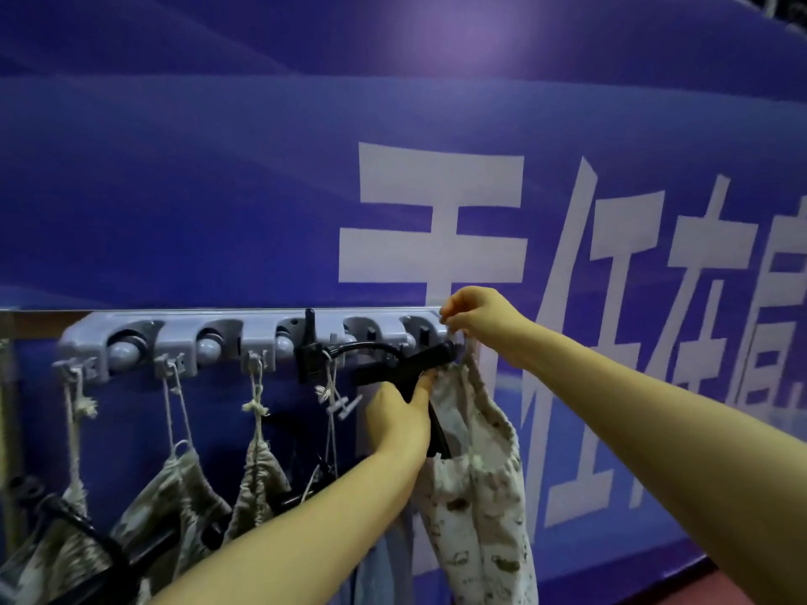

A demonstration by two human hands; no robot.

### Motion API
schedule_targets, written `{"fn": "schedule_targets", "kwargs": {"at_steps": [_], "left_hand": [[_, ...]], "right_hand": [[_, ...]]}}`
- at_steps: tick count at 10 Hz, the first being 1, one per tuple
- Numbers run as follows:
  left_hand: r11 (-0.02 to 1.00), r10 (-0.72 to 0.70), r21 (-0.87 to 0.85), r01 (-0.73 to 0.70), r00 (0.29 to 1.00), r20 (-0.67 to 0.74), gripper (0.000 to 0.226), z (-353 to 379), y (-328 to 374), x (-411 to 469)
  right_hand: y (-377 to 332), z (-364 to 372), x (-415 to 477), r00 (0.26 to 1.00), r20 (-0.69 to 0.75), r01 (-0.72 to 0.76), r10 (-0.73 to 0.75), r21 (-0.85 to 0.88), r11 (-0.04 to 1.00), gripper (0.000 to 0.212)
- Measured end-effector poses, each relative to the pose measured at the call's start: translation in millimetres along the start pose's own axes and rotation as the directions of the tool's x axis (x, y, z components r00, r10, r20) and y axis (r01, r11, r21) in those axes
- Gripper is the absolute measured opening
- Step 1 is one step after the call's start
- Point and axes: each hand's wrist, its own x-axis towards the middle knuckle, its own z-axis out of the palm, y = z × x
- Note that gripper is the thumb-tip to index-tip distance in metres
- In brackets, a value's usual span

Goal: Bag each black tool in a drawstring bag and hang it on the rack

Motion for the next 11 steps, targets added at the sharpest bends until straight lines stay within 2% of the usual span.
{"fn": "schedule_targets", "kwargs": {"at_steps": [1, 2, 3, 4, 5, 6, 7, 8, 9, 10, 11], "left_hand": [[1.0, -0.006, -0.01, 0.006, 1.0, -0.014, 0.031, 3.2, -3.8, -3.0], [0.999, -0.025, -0.034, 0.027, 0.999, 0.044, 0.027, 8.8, -11.2, -1.7], [0.999, -0.045, 0.007, 0.044, 0.996, 0.081, 0.034, 11.3, -18.5, 0.8], [0.996, -0.081, 0.041, 0.075, 0.983, 0.165, 0.041, 12.1, -29.6, 7.3], [0.988, -0.145, 0.105, 0.117, 0.936, 0.321, 0.049, 12.2, -37.5, 10.5], [0.961, -0.277, 0.108, 0.256, 0.854, 0.44, 0.03, 5.2, -39.3, 12.5], [0.907, -0.412, 0.13, 0.402, 0.778, 0.474, 0.014, -13.3, -38.5, 9.2], [0.852, -0.51, 0.174, 0.494, 0.706, 0.491, 0.025, -36.1, -40.8, 4.9], [0.835, -0.534, 0.198, 0.514, 0.667, 0.519, 0.019, -68.8, -38.2, -5.8], [0.836, -0.536, 0.189, 0.516, 0.691, 0.485, 0.019, -111.9, -36.0, -13.9], [0.845, -0.499, 0.078, 0.53, 0.724, 0.476, 0.015, -151.1, -28.6, -21.8]], "right_hand": [[12.6, 9.4, 4.6, 0.998, -0.061, -0.01, 0.008, -0.03, 1.0, 0.032], [28.1, 14.8, 3.9, 0.991, -0.132, -0.038, 0.027, -0.086, 0.996, 0.039], [41.7, 16.0, -2.1, 0.991, -0.125, -0.063, 0.053, -0.077, 0.995, 0.034], [47.1, 16.5, -13.2, 0.994, -0.098, -0.051, 0.04, -0.107, 0.993, 0.016], [49.2, 17.5, -24.5, 0.992, -0.121, -0.039, 0.028, -0.089, 0.995, 0.013], [45.6, 22.3, -38.4, 0.987, -0.151, -0.057, 0.057, 0.001, 0.998, 0.013], [37.7, 29.7, -52.3, 0.97, -0.234, -0.05, 0.067, 0.079, 0.996, 0.014], [24.9, 36.2, -65.6, 0.957, -0.284, -0.019, 0.053, 0.122, 0.992, 0.014], [11.6, 47.1, -75.0, 0.978, -0.2, -0.015, 0.06, 0.221, 0.975, 0.017], [-3.9, 63.5, -85.5, 0.99, -0.129, -0.009, 0.05, 0.301, 0.954, 0.021], [-25.8, 80.2, -94.4, 0.998, -0.065, 0.03, -0.01, 0.313, 0.949, 0.029]]}}
